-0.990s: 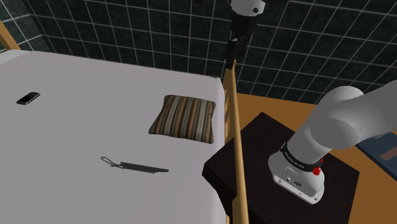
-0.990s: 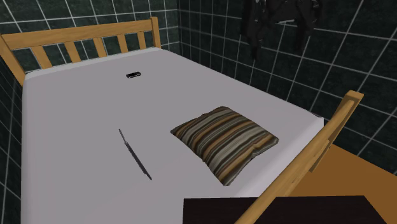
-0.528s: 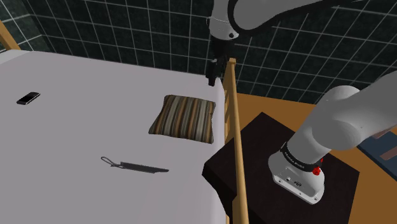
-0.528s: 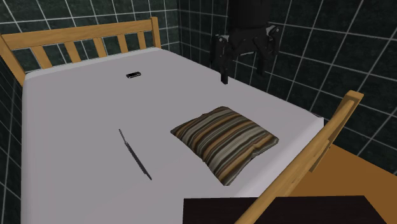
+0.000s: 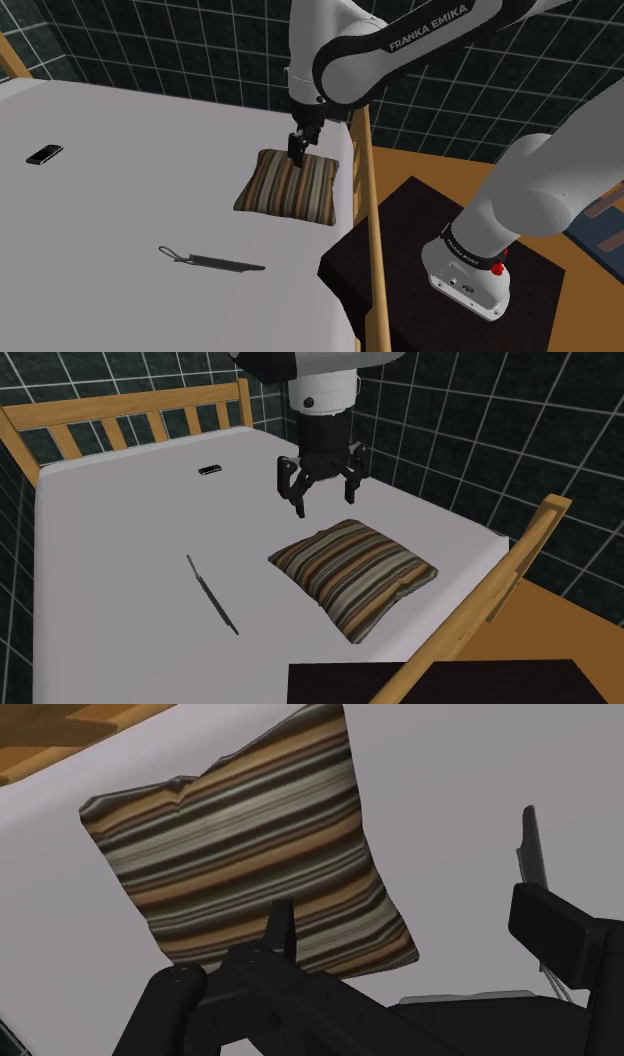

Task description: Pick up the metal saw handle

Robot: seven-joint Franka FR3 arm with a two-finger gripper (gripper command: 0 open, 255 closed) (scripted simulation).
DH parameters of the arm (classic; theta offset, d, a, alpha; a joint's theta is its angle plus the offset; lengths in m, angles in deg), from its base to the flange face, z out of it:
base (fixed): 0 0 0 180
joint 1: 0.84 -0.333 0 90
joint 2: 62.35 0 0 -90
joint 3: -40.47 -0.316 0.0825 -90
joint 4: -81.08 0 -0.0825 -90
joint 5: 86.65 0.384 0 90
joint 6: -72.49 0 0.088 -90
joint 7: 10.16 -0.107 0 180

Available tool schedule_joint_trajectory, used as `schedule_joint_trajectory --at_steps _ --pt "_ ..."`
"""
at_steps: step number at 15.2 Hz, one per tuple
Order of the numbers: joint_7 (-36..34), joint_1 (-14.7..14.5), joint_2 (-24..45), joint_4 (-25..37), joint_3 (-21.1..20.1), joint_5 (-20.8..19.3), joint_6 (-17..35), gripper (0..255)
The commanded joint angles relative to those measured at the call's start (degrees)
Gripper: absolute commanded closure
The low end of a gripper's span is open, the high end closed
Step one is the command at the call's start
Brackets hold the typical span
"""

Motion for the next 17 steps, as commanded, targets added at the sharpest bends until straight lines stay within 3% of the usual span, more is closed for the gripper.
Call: schedule_joint_trajectory --at_steps 1,9,17 --pt "-0.85 -0.21 4.02 0.96 -1.03 -0.94 3.1 0" --pt "-7.99 -2.82 20.81 7.77 -4.45 -8.4 12.09 0" --pt "-14.96 -9.29 37.61 18.47 -3.24 -17.58 16.84 0"
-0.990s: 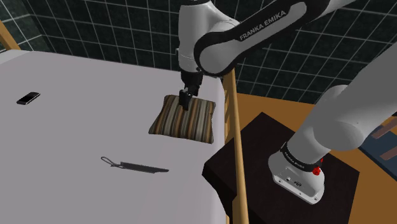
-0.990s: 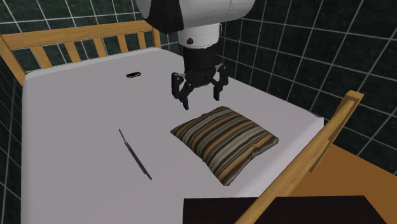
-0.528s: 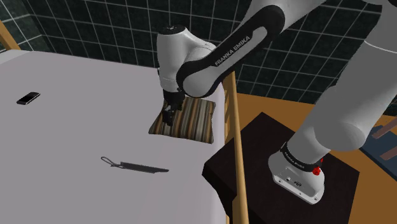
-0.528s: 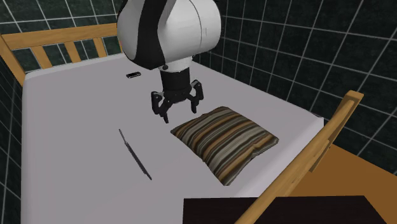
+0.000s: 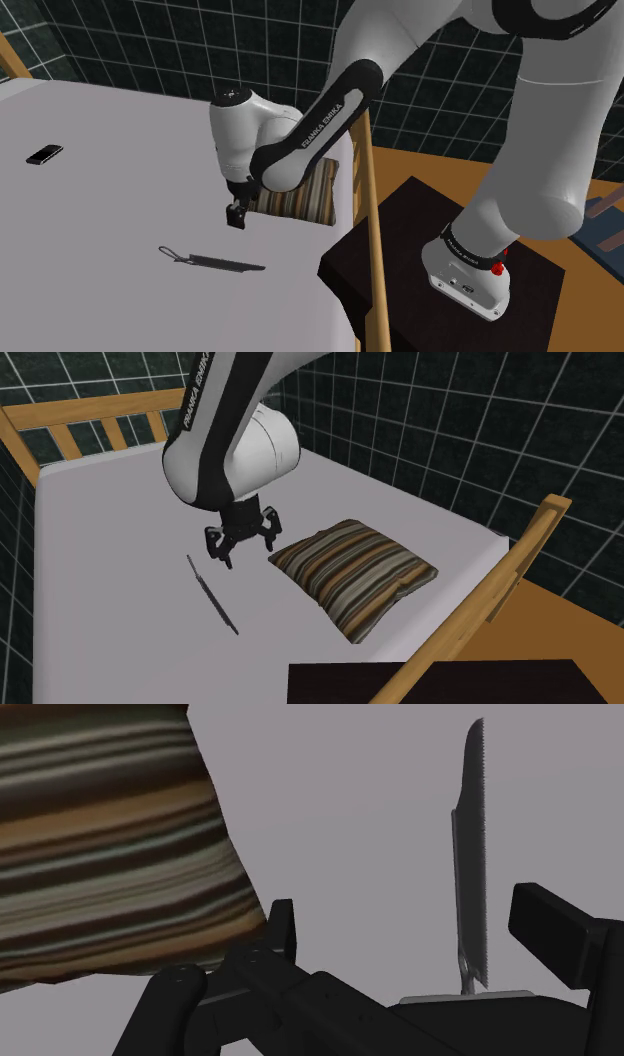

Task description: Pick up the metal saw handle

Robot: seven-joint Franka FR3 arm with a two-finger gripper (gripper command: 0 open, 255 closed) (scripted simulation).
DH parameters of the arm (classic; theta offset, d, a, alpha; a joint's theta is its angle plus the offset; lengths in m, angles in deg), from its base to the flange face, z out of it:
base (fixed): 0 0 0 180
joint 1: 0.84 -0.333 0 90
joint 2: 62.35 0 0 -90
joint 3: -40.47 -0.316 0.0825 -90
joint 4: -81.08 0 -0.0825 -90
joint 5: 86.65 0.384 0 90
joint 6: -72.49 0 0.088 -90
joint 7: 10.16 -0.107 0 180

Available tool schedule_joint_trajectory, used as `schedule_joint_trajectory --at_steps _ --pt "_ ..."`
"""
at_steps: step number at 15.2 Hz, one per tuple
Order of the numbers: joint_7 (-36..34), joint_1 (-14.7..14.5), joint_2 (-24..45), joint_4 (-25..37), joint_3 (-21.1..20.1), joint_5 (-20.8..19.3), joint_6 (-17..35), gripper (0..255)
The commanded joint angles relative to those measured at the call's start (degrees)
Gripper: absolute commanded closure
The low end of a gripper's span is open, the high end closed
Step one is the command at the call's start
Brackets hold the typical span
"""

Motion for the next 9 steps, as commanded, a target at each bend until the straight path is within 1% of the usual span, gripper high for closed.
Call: schedule_joint_trajectory --at_steps 1,5,9 --pt "-1.3 -1.88 4.07 2.94 0.59 -1.96 0.93 0" --pt "-3.04 -5.87 12.03 9.81 1.86 -4.83 1.78 0" --pt "-3.82 -9.75 19.92 17.57 2.87 -6.76 1.87 0"
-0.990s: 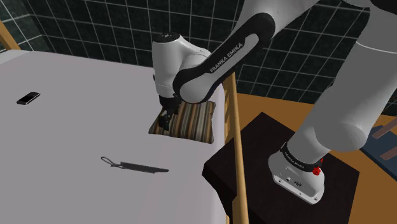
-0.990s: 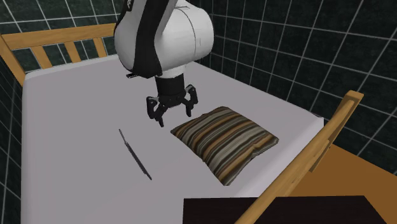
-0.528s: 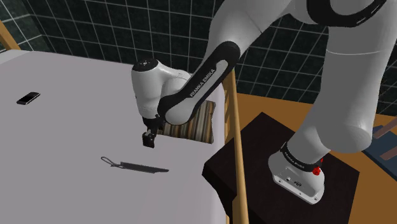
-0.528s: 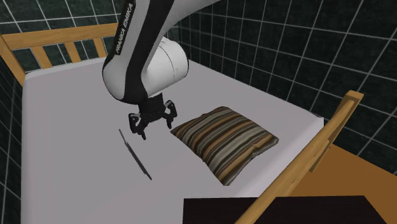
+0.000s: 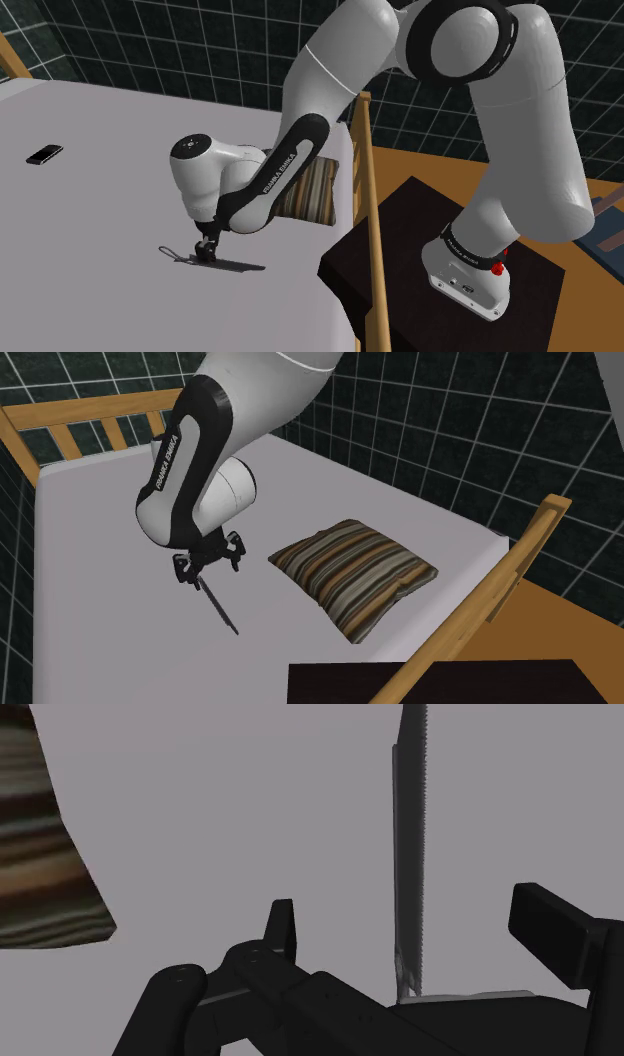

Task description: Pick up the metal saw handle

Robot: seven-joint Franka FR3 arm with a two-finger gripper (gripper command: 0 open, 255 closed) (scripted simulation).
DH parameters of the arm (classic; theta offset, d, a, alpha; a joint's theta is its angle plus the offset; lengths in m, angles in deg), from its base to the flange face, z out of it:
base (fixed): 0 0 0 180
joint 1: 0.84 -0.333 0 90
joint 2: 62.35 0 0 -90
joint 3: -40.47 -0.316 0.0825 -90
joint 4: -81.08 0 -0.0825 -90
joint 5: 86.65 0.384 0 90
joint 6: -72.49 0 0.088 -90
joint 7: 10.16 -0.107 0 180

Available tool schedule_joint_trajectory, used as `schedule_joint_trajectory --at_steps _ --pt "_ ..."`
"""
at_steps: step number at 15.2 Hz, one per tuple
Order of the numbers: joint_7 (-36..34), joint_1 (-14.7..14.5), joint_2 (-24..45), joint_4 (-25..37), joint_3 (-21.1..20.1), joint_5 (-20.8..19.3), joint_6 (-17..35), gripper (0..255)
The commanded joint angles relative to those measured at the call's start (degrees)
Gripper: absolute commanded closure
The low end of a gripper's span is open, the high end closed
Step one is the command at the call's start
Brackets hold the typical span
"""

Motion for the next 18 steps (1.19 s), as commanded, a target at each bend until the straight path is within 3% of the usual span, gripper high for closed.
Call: schedule_joint_trajectory --at_steps 1,11,12,18 --pt "-0.57 -2.03 3.83 3.32 0.53 -0.99 0.54 0" --pt "-1.43 -3.91 9.87 6.69 2.44 -2.54 3.35 0" --pt "-1.4 -3.94 10.01 6.9 2.45 -2.53 3.28 255" --pt "-1.42 -3.94 10.01 6.84 2.47 -2.55 3.35 255"
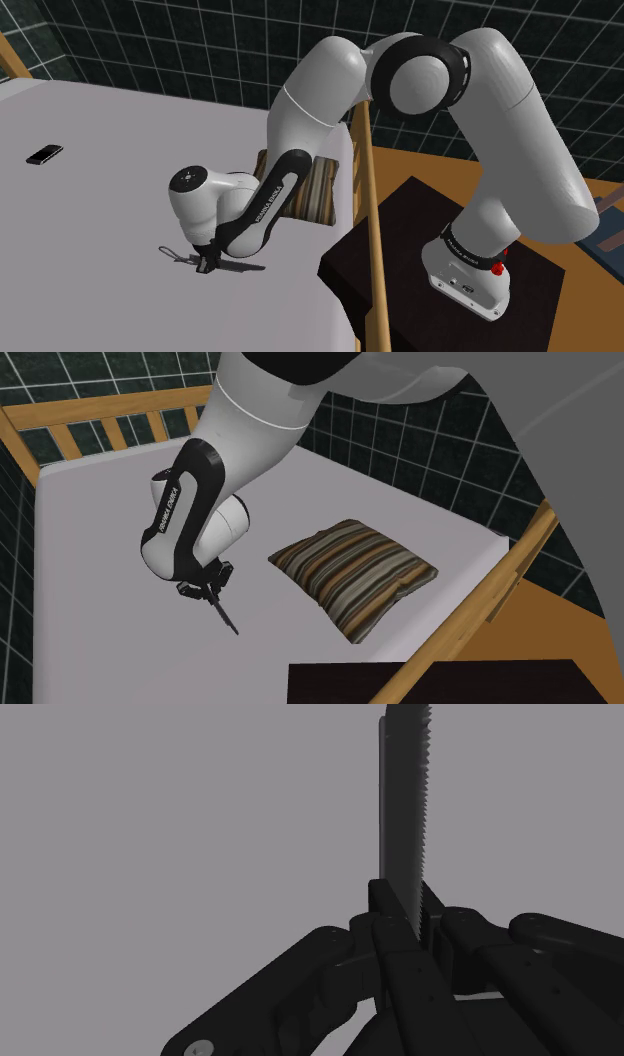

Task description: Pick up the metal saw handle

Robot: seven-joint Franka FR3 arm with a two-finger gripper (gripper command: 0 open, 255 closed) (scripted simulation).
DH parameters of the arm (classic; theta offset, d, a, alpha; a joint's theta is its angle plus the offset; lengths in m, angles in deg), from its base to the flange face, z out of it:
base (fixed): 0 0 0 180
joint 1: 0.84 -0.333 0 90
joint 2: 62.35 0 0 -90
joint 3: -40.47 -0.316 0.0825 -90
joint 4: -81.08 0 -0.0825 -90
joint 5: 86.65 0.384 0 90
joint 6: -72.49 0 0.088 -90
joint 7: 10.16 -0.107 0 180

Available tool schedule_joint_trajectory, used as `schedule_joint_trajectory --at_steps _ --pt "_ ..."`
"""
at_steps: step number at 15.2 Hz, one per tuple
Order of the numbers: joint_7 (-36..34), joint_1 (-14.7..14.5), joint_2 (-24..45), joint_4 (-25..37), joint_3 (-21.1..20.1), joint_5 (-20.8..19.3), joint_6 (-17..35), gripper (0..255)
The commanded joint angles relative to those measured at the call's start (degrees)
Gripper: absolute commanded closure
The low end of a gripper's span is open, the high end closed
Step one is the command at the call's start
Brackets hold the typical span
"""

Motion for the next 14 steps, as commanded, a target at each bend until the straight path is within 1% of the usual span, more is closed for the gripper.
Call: schedule_joint_trajectory --at_steps 1,3,14 --pt "0.0 0.0 0.01 0.0 0.0 0.0 0.01 255" --pt "-0.01 0.03 -0.13 -0.14 -0.03 0.01 0.01 255" --pt "1.31 2.08 -7.36 -3.25 -2.68 2.14 -4.29 255"
